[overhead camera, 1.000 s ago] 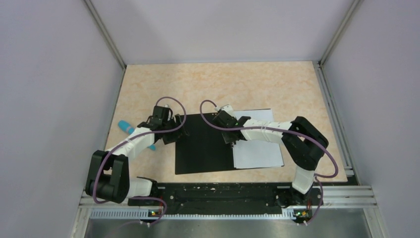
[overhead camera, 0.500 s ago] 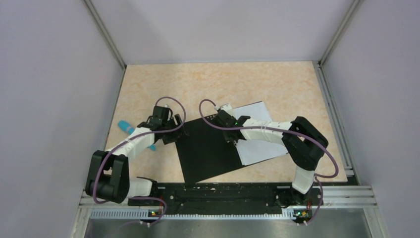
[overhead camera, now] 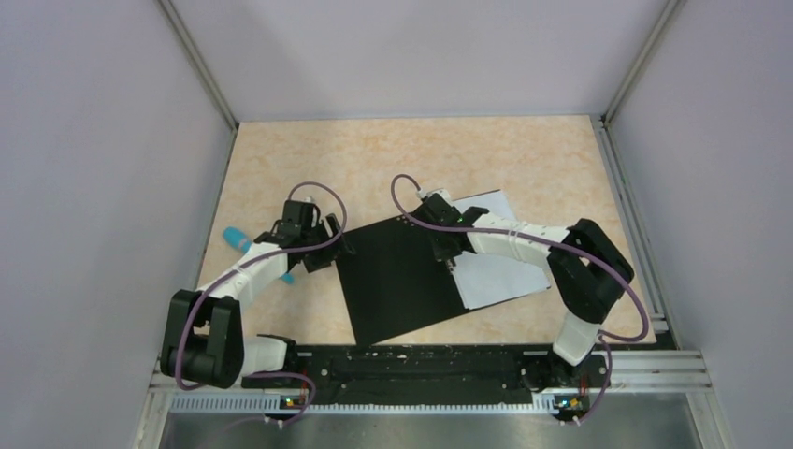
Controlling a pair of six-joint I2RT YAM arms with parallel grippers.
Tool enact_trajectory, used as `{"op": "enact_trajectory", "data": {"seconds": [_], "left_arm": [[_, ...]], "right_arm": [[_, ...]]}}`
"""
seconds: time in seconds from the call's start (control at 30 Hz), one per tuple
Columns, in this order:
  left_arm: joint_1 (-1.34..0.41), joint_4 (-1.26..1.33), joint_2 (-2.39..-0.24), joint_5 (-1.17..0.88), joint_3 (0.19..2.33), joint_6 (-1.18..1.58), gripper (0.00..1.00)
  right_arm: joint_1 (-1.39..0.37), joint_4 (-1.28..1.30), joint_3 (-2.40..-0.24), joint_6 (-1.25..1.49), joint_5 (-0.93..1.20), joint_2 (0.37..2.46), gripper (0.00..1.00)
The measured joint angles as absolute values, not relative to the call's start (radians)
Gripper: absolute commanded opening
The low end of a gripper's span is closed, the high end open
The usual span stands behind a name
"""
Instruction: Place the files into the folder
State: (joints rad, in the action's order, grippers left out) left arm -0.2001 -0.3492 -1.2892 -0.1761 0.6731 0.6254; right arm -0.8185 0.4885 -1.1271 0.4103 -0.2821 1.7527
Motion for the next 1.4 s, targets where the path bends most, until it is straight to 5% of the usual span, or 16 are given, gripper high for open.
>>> {"op": "enact_trajectory", "data": {"seconds": [0.5, 1.13, 1.4], "left_arm": [[-0.049, -0.313, -1.167, -0.205, 0.548, 0.733, 0.66], [-0.019, -0.123, -1.295, -0.329, 0.47, 0.892, 0.26], [-0.08, -0.06, -1.209, -0.423, 0.456, 0.954, 0.24]], "right_arm": [[-0.759, 0.549, -1.135, 0.377, -0.241, 1.66, 0.0], [-0.706, 0.607, -1.195, 0.367, -0.189, 1.553, 0.0], [-0.696, 0.601, -1.198, 0.377, -0.166, 1.561, 0.0]]}}
